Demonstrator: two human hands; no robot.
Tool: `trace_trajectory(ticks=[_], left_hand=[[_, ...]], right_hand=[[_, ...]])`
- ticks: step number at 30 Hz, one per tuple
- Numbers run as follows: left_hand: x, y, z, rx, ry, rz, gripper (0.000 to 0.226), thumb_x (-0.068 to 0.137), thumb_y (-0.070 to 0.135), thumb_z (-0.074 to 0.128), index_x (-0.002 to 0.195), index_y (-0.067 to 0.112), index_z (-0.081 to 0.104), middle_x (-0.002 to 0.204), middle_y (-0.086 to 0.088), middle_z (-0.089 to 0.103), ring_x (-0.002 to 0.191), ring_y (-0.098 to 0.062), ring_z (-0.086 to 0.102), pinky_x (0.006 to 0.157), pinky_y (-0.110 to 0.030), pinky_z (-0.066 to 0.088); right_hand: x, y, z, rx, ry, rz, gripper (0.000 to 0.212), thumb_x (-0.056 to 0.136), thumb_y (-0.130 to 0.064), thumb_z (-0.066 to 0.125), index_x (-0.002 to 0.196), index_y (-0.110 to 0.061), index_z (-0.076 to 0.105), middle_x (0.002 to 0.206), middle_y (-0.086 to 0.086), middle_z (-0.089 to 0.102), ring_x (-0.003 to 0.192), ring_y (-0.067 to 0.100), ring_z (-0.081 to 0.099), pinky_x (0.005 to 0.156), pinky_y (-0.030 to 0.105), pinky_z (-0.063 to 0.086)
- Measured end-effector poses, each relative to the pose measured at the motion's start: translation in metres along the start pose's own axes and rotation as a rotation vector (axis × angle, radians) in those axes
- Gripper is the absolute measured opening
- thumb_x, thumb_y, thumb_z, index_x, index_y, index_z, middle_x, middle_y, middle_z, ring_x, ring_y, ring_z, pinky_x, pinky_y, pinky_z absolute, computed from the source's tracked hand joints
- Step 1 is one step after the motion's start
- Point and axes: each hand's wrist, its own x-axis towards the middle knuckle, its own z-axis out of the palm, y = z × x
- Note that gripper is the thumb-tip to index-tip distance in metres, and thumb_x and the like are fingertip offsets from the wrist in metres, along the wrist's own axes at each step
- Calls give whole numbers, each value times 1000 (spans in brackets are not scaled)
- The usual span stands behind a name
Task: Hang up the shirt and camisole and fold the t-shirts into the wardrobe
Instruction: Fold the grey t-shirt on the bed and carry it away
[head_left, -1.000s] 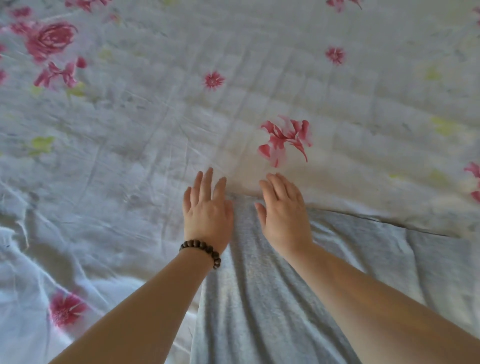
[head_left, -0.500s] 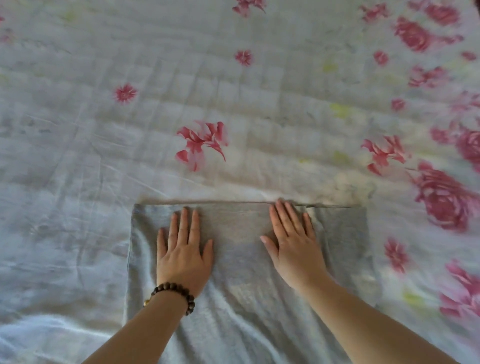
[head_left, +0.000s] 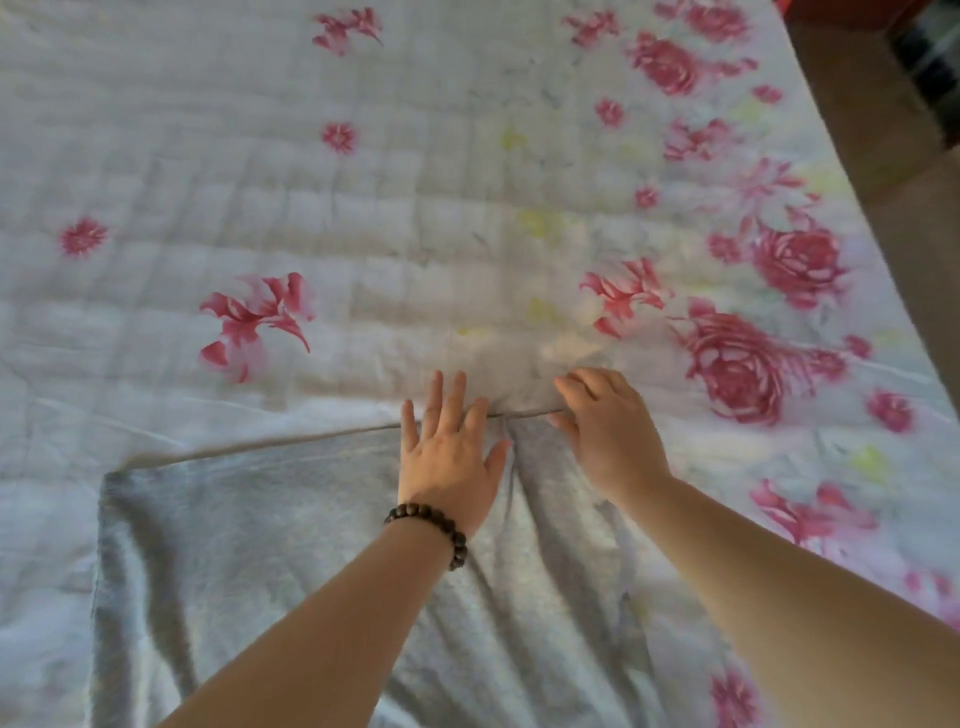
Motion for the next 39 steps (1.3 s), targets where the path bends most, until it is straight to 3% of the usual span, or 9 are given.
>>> trace_trajectory(ticks=[4,12,16,19,22,26,29,34,39], left_hand=[[16,14,8,38,-9,-10,51,96,51,35,138,22,37,161,0,5,146,-25,-14,119,-47,-3],[28,12,13,-36,174,-17,32,94,31,51,117,10,59,143,-7,41,142,-27,19,117,-43,15],[38,9,15,-31,246,-11,28,91,31,57,104,6,64,131,-10,50,135,-30,32,113,-43,23],[42,9,19,13,216,-35,32,95,35,50,110,9,61,136,-9,45,137,-28,28,114,-45,19],[33,12,24,-6,244,-81,33,99,34,39,121,13,51,149,-12,32,144,-29,17,119,-48,8],[-10,14,42,43,291,15,43,95,21,48,136,10,45,151,-15,33,143,-31,24,115,-56,20],[-38,2,62,143,112,56,71,88,34,51,151,15,23,159,-6,15,147,-26,8,115,-55,14],[-42,-37,57,211,61,28,65,95,61,11,152,30,12,159,6,10,147,-16,3,116,-48,9],[-59,-82,41,187,60,-169,66,91,63,2,150,35,-9,158,7,-13,146,-17,-16,118,-50,-7]], right_hand=[[0,17,-4,7,-79,2,30,74,-28,77,96,-10,68,94,8,64,95,35,56,74,41,45],[7,23,-8,39,-96,61,17,94,-28,53,97,-12,60,96,6,61,101,27,49,75,33,23],[18,26,-11,-27,-85,86,20,98,-29,47,98,-14,61,96,4,61,101,25,49,79,34,27],[21,25,-7,-103,-120,95,19,98,-27,48,100,-14,61,98,5,60,102,27,49,83,36,30],[14,14,2,-173,-3,167,14,86,-17,64,98,-14,58,98,6,57,98,29,49,79,37,36],[-19,-27,18,-24,225,138,33,78,-9,61,111,-9,61,113,12,59,107,31,48,93,40,39],[-50,-64,42,84,77,-18,44,88,-20,43,129,-7,56,137,10,53,130,27,43,108,42,27],[-70,-40,55,18,-38,34,59,97,-46,29,146,-14,36,155,2,28,145,16,21,116,44,16],[-87,-6,50,-115,-81,119,65,99,-47,11,147,-8,31,155,7,28,144,20,22,113,51,24]])
